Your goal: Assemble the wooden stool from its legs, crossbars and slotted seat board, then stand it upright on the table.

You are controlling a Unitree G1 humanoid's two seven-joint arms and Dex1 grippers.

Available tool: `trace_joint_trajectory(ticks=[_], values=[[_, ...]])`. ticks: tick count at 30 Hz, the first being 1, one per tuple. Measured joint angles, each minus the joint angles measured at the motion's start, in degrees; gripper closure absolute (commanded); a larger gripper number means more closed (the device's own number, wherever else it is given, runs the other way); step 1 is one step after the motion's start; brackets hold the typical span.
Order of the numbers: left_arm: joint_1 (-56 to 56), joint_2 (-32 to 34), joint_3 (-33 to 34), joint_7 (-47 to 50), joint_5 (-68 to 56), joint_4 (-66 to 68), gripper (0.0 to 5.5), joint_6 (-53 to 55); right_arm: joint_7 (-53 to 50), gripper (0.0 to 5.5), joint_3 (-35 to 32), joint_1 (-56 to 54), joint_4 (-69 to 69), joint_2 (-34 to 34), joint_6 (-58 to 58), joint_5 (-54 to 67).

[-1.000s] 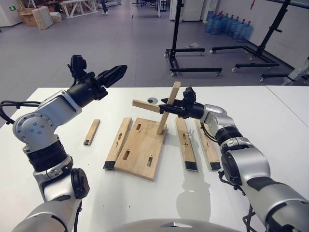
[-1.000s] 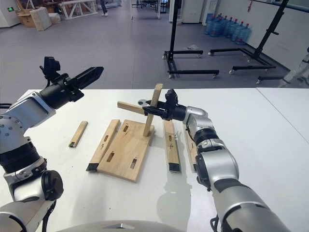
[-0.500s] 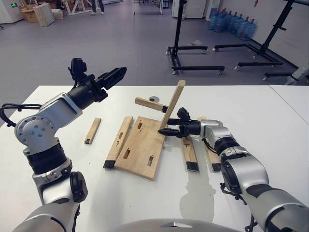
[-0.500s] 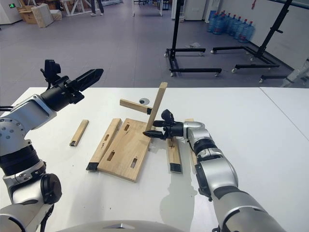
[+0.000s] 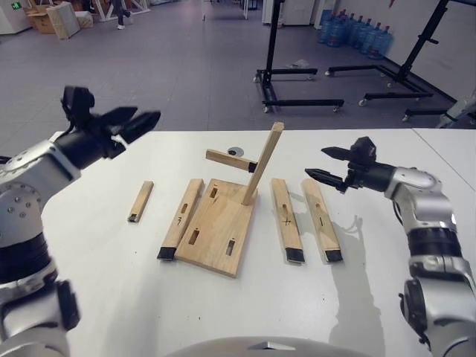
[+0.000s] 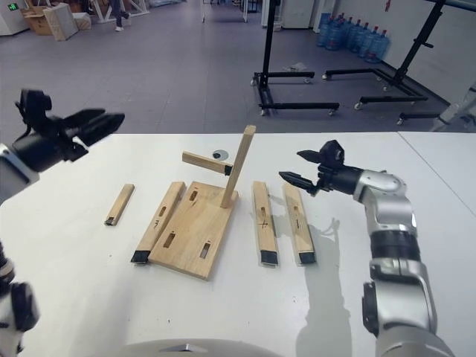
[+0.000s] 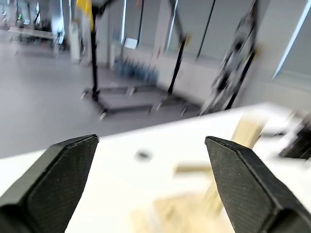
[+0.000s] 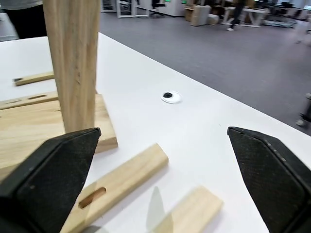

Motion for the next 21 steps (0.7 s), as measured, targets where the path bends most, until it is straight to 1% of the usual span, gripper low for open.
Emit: trace_joint_trajectory(ticks=[2, 4, 6, 8, 10, 13, 15, 17, 21], values=[[6.9, 4.7, -0.7, -4.9, 4.3, -0.3, 1.48, -3.0, -6.3, 0.70, -1.6, 6.3, -10.4, 1.1, 6.4, -0.5], [12.8, 7.6, -0.5, -8.1, 7.7, -0.3, 1.48, -5.5, -13.6, 0.70, -2.5, 12.3, -21.1, 4.1, 14.7, -1.5], [16.8, 8.2, 0.3, -9.6, 8.9, -0.4, 1.48, -6.6, -20.0, 0.70, -2.4, 16.4, -30.0, 7.7, 22.4, -2.9], [21.2, 8.1, 2.1, -10.3, 9.4, -1.6, 1.48, -7.4, -28.5, 0.70, -2.1, 18.9, -40.3, 12.1, 33.8, -4.3], [26.4, 7.6, 1.7, -10.5, 11.6, -5.3, 1.48, -9.5, -36.9, 0.70, 0.4, 19.1, -48.8, 14.6, 43.9, -7.6], [30.8, 6.4, -2.7, -11.0, 14.1, -9.8, 1.48, -11.9, -43.0, 0.70, 1.7, 19.6, -51.0, 15.7, 49.7, -10.5], [30.8, 5.9, -6.4, -10.9, 16.1, -11.7, 1.48, -13.0, -45.5, 0.70, 2.4, 20.2, -50.9, 16.9, 51.4, -11.4], [30.3, 6.0, -11.4, -9.8, 20.7, -11.8, 1.48, -15.3, -47.1, 0.70, 2.7, 21.5, -49.3, 18.3, 51.4, -11.9], [28.6, 4.5, -16.9, -8.4, 24.9, -11.0, 1.48, -17.0, -48.0, 0.70, 2.3, 23.7, -45.2, 21.1, 48.9, -11.3]])
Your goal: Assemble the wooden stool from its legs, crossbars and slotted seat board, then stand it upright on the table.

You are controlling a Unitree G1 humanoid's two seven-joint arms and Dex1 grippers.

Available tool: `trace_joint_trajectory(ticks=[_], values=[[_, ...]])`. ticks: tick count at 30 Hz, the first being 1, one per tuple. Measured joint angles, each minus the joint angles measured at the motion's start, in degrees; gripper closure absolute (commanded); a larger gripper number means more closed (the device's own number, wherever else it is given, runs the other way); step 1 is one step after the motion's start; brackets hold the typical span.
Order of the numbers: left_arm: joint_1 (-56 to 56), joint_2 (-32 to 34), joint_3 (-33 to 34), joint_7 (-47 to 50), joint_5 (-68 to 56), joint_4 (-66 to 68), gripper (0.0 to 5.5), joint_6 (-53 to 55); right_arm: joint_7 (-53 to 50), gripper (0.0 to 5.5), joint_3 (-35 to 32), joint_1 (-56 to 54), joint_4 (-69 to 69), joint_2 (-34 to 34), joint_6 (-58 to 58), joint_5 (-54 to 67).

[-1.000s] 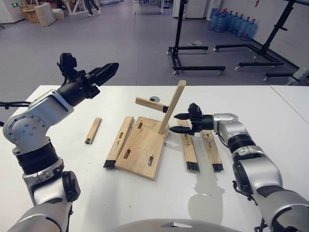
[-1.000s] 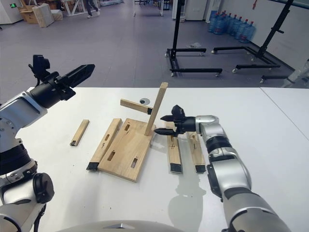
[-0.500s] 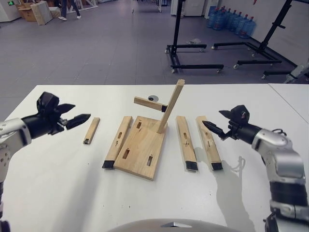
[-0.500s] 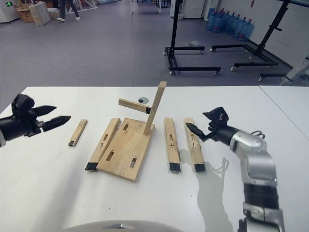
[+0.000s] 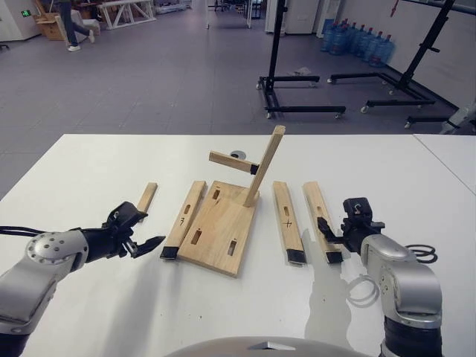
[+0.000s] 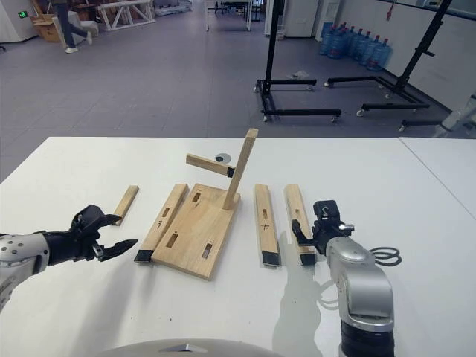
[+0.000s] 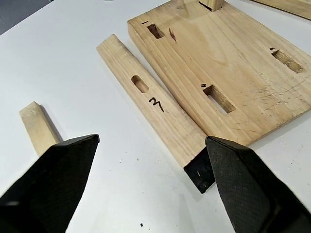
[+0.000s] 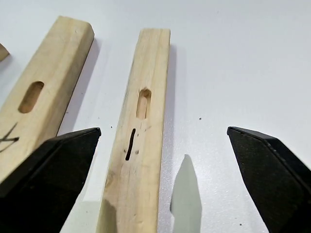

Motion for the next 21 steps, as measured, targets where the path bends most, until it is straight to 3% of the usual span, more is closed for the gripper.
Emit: trace_joint_trajectory(ticks=[10, 21], values=[[-4.5, -5.4, -9.4, 3.7, 9.9, 6.2, 1.48, -5.4, -1.4, 0.70, 1.1, 3.1, 5.9, 2.0, -7.1, 0.1], [-5.9, -7.2, -12.8, 4.2, 14.3, 7.3, 1.48, -5.4, -2.5, 2.46, 1.7, 3.5, 6.1, 3.7, -7.2, 1.2]])
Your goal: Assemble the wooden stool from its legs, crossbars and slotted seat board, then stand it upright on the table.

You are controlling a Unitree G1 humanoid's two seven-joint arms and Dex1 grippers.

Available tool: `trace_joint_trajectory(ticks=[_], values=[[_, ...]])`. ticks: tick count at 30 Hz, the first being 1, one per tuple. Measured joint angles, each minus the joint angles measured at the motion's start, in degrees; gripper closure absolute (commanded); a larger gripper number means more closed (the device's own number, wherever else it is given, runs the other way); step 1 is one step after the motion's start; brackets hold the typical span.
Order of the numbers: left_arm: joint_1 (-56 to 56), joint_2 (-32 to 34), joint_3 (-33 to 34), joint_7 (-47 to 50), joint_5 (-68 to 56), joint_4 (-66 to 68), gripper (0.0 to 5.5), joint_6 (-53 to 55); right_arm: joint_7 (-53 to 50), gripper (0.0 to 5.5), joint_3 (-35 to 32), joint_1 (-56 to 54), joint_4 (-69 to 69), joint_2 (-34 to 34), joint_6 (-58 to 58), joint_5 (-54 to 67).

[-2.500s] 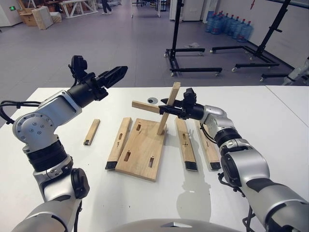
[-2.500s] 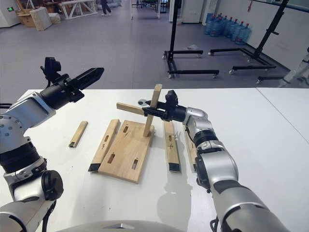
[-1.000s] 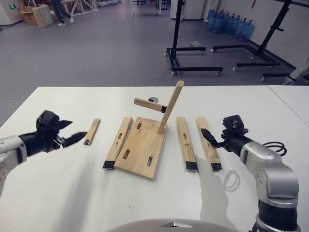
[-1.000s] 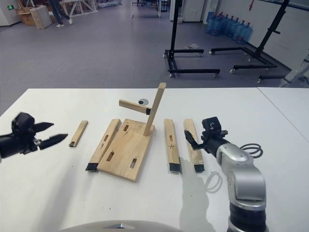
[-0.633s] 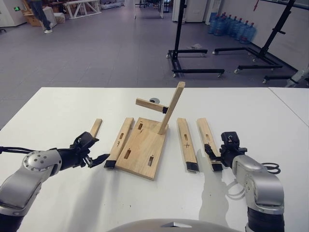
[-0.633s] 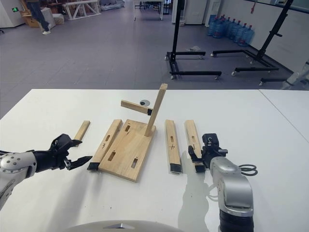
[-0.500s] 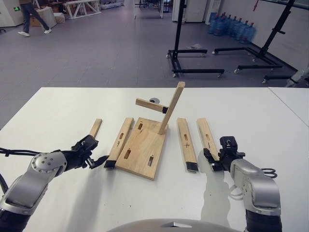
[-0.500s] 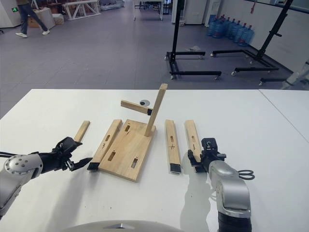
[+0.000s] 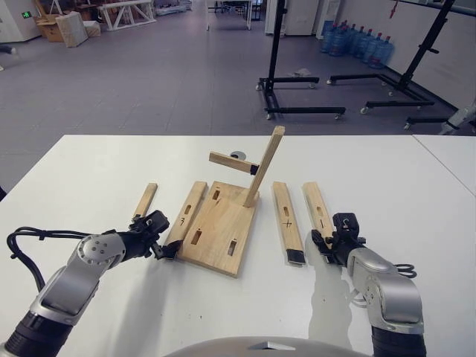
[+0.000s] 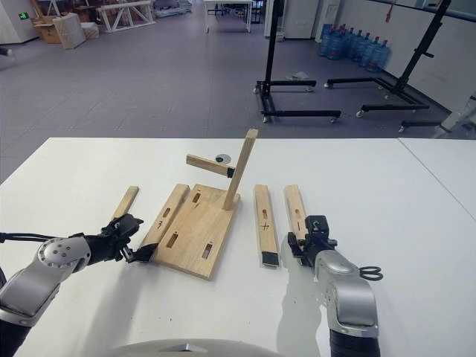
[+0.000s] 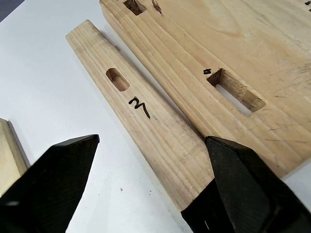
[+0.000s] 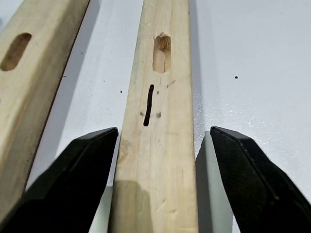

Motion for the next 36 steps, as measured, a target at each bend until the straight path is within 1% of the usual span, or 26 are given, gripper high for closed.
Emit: trace_joint_trajectory(ticks=[7, 14, 17, 20, 23, 27, 30, 34, 36], values=[[-0.8, -1.3, -2.3, 0.1, 2.5, 0.3, 1.48, -0.3, -0.3, 3.47, 0.0, -0.9, 0.4, 0.1, 1.2, 0.2], [-0.8, -2.1, -5.2, -0.6, 3.7, -2.9, 1.48, 1.4, -0.6, 3.49, -0.5, -1.8, 0.5, -0.5, 2.4, 0.3], [-0.8, -3.2, -6.4, -0.5, 3.8, -4.7, 1.48, 3.0, 0.4, 3.49, -0.8, -2.1, 1.1, -2.1, 2.2, 0.8], [-1.6, -5.1, -7.4, -0.3, 3.8, -6.1, 1.48, 5.4, 2.0, 3.49, -1.3, -4.1, 4.0, -5.1, 1.4, 1.1], [-4.6, -7.2, -8.5, 0.2, 3.8, -7.4, 1.48, 8.0, 3.1, 3.49, -1.7, -6.2, 7.3, -7.7, -0.3, 1.0], [-6.9, -11.3, -11.1, 1.9, 3.8, -7.6, 1.48, 10.7, 3.9, 3.49, -1.6, -8.1, 9.3, -8.7, -1.8, 1.1], [-8.4, -12.6, -13.0, 2.1, 4.0, -7.8, 1.48, 11.4, 4.4, 3.49, -1.6, -8.8, 9.8, -8.7, -3.5, 1.3], [-9.7, -12.6, -12.0, 2.1, 3.4, -7.9, 1.48, 12.9, 4.9, 3.49, -3.1, -12.1, 10.4, -9.1, -7.2, 2.8], [-10.3, -11.9, -8.3, 1.6, 2.0, -8.4, 1.48, 13.9, 5.0, 3.49, -4.0, -13.2, 11.1, -9.5, -7.9, 3.0]])
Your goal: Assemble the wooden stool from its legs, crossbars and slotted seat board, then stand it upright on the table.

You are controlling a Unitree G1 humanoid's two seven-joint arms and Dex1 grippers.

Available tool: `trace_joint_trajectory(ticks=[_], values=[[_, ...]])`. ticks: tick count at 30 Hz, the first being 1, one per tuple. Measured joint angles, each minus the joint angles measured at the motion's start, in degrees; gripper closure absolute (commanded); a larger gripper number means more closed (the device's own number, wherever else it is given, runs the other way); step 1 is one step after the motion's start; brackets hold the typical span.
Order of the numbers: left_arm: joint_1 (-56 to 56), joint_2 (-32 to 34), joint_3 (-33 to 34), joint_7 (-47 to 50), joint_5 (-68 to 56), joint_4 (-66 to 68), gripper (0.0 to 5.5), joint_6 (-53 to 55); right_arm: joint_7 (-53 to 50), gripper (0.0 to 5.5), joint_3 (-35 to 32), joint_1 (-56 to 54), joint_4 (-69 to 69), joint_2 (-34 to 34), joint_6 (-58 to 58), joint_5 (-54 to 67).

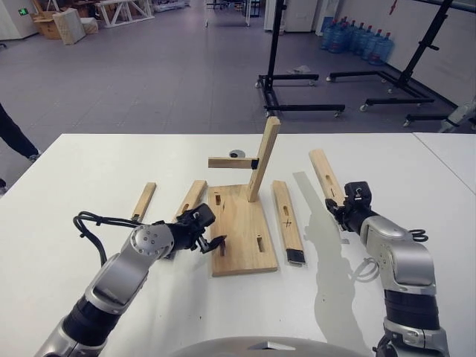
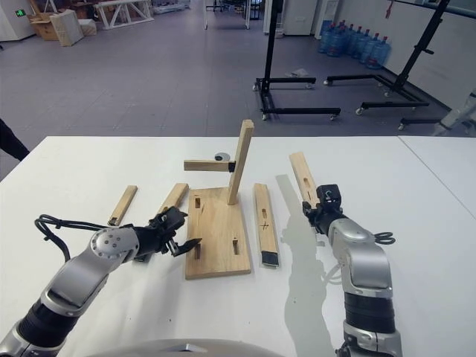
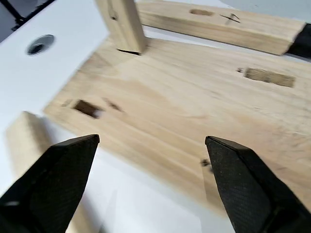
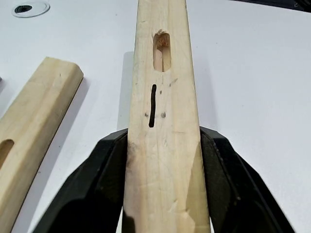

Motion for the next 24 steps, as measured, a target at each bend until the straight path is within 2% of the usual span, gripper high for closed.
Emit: trace_joint_trajectory(ticks=[3, 6, 8, 12, 15, 21, 24], values=[[-4.6, 5.2, 11.8, -3.7, -5.8, -4.1, 1.48, 3.7, 0.0, 3.49, -0.7, -0.1, 0.7, -0.3, -0.4, 0.5], [1.2, 14.4, 11.7, -8.6, -4.6, -5.2, 1.48, 0.0, 0.0, 3.49, -1.4, -0.1, 0.7, -0.6, -0.5, 0.9], [7.6, 17.2, 7.9, -10.0, -2.3, -4.5, 1.48, -4.5, 0.1, 3.49, -2.3, -1.1, 0.9, -1.1, -0.4, 1.7], [11.0, 15.9, -0.3, -10.3, 1.8, -0.1, 1.48, -12.0, 0.6, 3.49, -3.0, -5.3, 1.0, -2.7, -0.1, 2.7], [7.5, 10.2, -3.6, -8.4, 2.7, 5.3, 1.48, -15.9, 1.0, 3.49, -2.9, -6.5, 1.5, -3.5, 0.2, 2.8], [4.4, 2.9, -7.7, -6.7, 3.7, 7.5, 1.48, -15.1, 1.2, 3.49, -2.8, -7.7, 2.5, -4.4, 0.3, 3.8], [4.3, 2.6, -8.1, -6.7, 3.9, 6.9, 1.48, -14.1, 1.2, 3.49, -2.7, -8.3, 2.7, -4.5, 0.3, 3.9]])
